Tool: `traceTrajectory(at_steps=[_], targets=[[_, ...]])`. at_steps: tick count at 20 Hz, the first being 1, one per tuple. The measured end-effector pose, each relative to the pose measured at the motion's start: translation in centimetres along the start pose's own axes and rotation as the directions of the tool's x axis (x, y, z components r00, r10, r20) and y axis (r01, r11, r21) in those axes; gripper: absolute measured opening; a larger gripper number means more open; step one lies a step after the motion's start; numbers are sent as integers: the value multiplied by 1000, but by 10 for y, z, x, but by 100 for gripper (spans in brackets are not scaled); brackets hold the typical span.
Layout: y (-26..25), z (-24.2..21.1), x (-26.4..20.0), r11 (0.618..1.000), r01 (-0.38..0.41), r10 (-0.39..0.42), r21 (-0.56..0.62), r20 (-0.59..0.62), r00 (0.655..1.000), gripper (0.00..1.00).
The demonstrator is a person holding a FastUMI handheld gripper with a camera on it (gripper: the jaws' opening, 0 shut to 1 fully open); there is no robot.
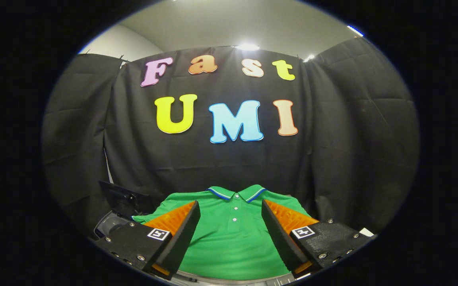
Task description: Put the clothes into the washing machine and then close the washing machine lid.
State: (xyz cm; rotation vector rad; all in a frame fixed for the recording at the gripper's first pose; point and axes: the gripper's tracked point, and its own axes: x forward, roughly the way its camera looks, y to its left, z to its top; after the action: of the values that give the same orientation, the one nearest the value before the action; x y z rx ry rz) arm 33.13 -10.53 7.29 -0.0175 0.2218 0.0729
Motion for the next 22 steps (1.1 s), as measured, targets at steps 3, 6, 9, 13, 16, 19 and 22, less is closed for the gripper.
traceTrajectory(at_steps=[3,6,9,13,16,19,22], targets=[[1,-10,28,1000,0,0,-1,-49,999,96],[1,-24,58,1000,0,0,1,-113,994,96],[3,-34,76,1000,1,-3,-17,-157,988,96],[0,-43,102,1000,7,-8,-7,-210,978,96],[-2,-47,117,1000,6,-6,-1,-248,969,96],[-3,-58,130,1000,-6,-2,-24,-315,949,96],[-5,-74,139,999,-18,-3,-49,-391,920,96]])
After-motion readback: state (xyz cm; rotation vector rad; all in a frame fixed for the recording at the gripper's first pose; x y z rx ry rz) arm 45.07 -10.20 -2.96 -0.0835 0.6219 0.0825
